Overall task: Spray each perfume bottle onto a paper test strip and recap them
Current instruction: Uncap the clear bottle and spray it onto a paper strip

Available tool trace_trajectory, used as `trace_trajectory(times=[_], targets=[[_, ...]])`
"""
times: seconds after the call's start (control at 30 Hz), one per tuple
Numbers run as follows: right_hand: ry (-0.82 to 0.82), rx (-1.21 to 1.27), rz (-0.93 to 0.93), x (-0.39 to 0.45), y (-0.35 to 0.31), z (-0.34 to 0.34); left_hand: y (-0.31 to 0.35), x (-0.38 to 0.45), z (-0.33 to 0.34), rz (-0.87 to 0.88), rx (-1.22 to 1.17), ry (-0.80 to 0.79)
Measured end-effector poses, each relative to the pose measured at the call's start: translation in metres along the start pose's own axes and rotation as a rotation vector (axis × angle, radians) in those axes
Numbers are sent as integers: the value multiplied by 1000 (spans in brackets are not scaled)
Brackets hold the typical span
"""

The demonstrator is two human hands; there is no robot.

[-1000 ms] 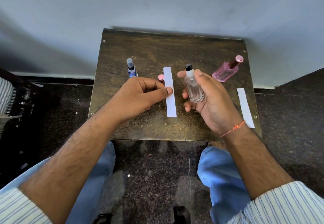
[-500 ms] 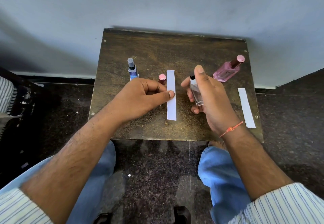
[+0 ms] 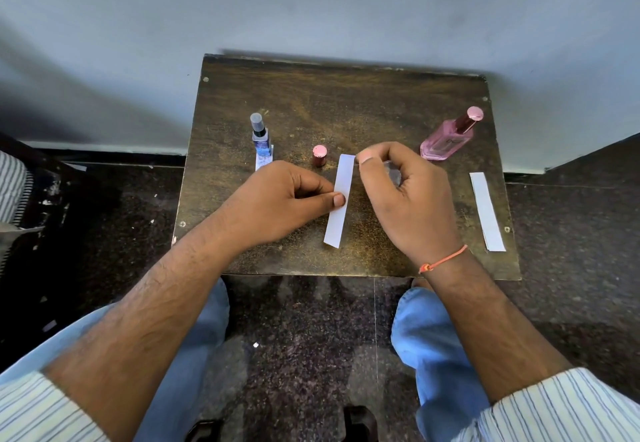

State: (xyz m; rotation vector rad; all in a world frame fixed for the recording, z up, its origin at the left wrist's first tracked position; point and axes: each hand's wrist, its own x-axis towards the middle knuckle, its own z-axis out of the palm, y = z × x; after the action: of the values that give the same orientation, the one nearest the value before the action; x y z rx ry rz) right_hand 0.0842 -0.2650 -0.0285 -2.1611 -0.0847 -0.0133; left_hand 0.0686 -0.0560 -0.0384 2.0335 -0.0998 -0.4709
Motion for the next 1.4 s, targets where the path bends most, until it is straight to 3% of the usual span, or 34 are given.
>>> trace_trajectory(times=[0.93,1.4], targets=[[150,26,-24,2,-7,-3,0,-1,-1,-29,-28,1],[138,39,-29,1,-4,-5,1,-1,-2,-46,-18,-3]])
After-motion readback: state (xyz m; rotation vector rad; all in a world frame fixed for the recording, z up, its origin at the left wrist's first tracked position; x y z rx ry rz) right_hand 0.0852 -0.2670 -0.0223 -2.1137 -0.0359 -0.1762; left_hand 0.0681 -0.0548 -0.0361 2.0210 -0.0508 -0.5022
